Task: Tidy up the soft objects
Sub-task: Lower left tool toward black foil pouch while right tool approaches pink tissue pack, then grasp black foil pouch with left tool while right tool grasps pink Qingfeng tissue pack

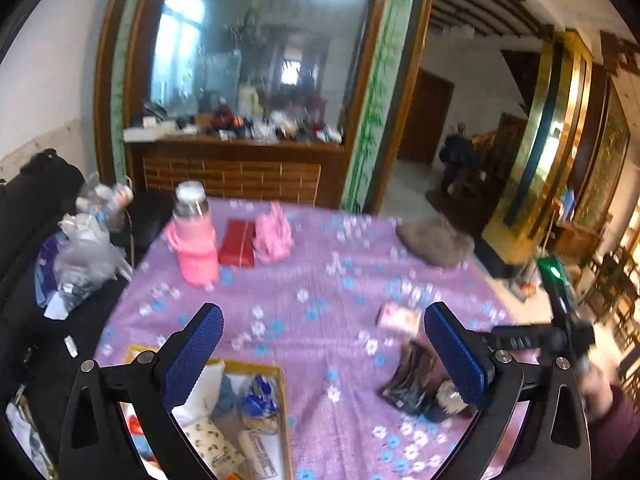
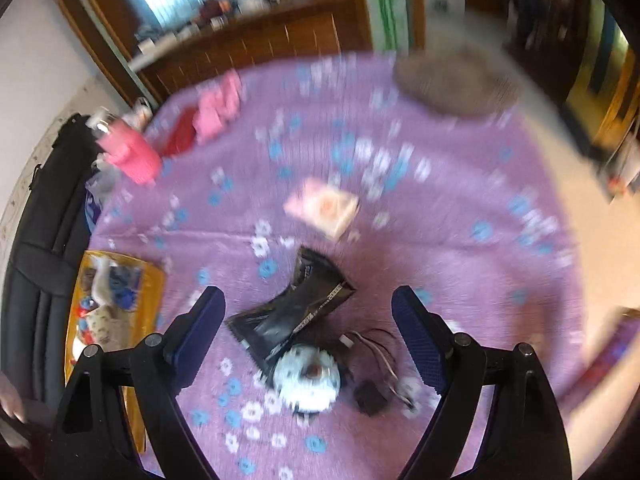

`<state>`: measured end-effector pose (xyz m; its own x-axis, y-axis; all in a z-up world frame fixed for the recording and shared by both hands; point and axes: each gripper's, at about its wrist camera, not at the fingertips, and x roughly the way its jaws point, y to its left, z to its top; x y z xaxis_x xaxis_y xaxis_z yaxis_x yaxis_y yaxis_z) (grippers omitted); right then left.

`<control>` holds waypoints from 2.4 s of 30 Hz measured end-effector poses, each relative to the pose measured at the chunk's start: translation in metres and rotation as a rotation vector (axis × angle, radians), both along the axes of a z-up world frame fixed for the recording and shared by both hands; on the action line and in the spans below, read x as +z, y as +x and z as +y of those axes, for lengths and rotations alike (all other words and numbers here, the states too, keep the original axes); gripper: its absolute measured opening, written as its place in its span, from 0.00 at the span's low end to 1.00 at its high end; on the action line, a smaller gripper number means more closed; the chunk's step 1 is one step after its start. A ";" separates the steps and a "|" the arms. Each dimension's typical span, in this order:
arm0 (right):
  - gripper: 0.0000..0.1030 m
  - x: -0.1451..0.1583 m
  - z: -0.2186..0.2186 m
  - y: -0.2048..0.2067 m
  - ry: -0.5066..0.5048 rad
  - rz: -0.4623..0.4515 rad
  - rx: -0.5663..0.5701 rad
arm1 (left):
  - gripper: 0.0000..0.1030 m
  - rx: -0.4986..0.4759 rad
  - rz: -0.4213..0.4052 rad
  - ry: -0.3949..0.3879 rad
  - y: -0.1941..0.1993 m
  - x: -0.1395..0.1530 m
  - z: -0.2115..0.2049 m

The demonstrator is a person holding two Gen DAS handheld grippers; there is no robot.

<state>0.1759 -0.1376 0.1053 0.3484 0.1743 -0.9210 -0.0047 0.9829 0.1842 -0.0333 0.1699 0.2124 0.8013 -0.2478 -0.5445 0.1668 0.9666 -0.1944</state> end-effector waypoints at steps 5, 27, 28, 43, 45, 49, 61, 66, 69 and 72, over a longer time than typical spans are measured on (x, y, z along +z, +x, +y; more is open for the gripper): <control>0.83 -0.060 -0.006 0.030 -0.009 0.181 0.009 | 0.99 -0.056 0.098 -0.028 0.050 -0.049 0.001; 0.83 -0.050 0.021 0.062 -0.028 0.051 0.158 | 0.99 -0.094 0.427 -0.106 0.092 -0.144 -0.089; 0.83 -0.053 0.020 0.065 -0.049 0.045 0.147 | 0.99 -0.093 0.449 -0.107 0.095 -0.151 -0.097; 0.57 -0.101 0.038 0.106 -0.261 0.067 0.217 | 0.98 -0.032 0.517 -0.119 0.136 -0.191 -0.121; 0.50 -0.096 0.028 0.102 -0.242 0.090 0.164 | 0.98 -0.028 0.512 -0.111 0.137 -0.191 -0.123; 0.38 -0.098 0.001 0.085 -0.173 0.184 0.076 | 0.98 -0.016 0.515 -0.068 0.147 -0.195 -0.130; 0.74 -0.075 -0.005 0.083 -0.133 -0.032 0.153 | 0.99 -0.025 0.558 0.061 0.182 -0.219 -0.169; 0.74 -0.106 0.009 0.107 -0.216 0.042 0.227 | 0.86 -0.043 0.551 0.059 0.188 -0.221 -0.171; 0.74 -0.116 0.011 0.108 -0.205 0.077 0.251 | 0.72 -0.037 0.528 0.078 0.187 -0.219 -0.167; 0.73 -0.120 0.017 0.107 -0.244 0.087 0.273 | 0.57 -0.031 0.523 0.075 0.186 -0.218 -0.160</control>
<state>0.2833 -0.1204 -0.0146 0.2383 0.0219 -0.9709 -0.2670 0.9627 -0.0438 0.1525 0.0104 -0.0053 0.4104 -0.2115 -0.8870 0.0944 0.9774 -0.1893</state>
